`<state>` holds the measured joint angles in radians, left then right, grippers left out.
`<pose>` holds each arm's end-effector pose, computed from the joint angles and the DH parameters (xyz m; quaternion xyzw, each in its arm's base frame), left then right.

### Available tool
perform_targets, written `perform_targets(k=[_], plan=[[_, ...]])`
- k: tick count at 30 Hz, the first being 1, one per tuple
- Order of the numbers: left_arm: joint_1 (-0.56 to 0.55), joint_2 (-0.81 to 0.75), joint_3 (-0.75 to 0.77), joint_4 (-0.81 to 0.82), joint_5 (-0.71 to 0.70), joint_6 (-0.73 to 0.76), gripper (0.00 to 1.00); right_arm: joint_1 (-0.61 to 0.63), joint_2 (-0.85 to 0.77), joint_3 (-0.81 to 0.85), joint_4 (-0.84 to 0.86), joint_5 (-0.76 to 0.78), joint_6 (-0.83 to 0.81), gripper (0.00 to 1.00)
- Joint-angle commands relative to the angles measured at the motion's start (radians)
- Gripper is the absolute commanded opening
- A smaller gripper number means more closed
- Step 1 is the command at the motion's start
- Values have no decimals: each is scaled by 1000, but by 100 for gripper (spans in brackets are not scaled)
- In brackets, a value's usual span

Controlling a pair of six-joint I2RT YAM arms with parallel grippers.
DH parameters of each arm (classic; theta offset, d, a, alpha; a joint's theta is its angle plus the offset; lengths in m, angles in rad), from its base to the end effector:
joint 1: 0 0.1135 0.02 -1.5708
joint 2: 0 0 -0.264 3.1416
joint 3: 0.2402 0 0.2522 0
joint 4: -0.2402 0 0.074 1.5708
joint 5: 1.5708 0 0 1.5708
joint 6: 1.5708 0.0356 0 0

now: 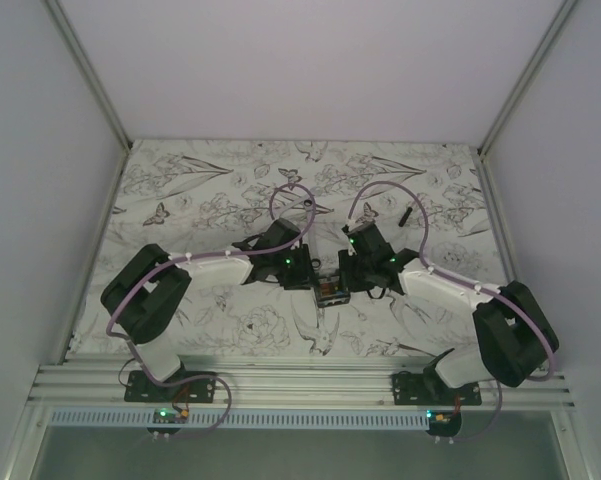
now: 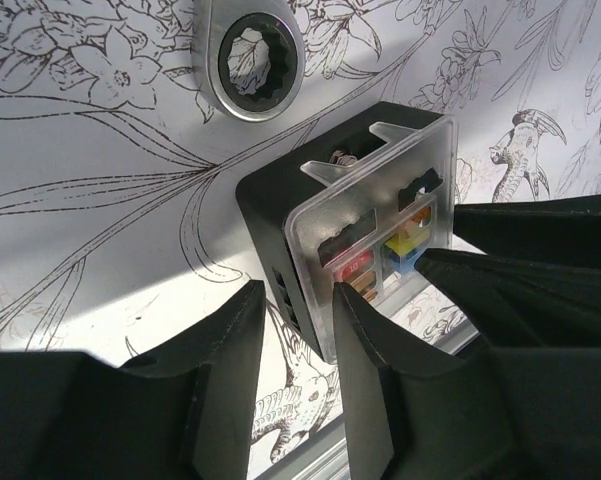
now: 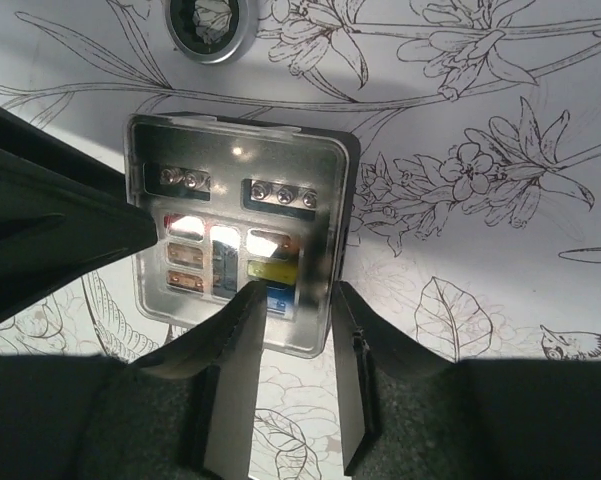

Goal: Snap on the fuse box
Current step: Close the fuse box cover on the fuse box base.

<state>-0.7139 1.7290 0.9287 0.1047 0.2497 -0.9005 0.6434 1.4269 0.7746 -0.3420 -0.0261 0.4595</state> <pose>0.2652 -0.2414 0.1707 -0.0312 0.8997 -0.3817 0.2093 0.2178 0.1645 0.1819 -0.0917 0.9543 0.1596 0.2356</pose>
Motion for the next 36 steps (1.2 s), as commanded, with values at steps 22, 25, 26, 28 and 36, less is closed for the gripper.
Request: perform_targets(k=[22, 25, 26, 28, 36], plan=[[48, -30, -122, -161, -44, 53, 20, 106, 92, -80, 85, -314, 17, 12], [70, -66, -140, -183, -52, 66, 21, 115, 71, -59, 98, -295, 36, 14], [75, -82, -142, -186, -51, 70, 22, 115, 57, -54, 100, -277, 43, 15], [81, -112, -141, -190, -52, 77, 24, 115, 25, -39, 101, -236, 55, 20], [80, -227, -141, -196, -35, 93, 35, 98, -37, 5, 107, -114, 90, 36]])
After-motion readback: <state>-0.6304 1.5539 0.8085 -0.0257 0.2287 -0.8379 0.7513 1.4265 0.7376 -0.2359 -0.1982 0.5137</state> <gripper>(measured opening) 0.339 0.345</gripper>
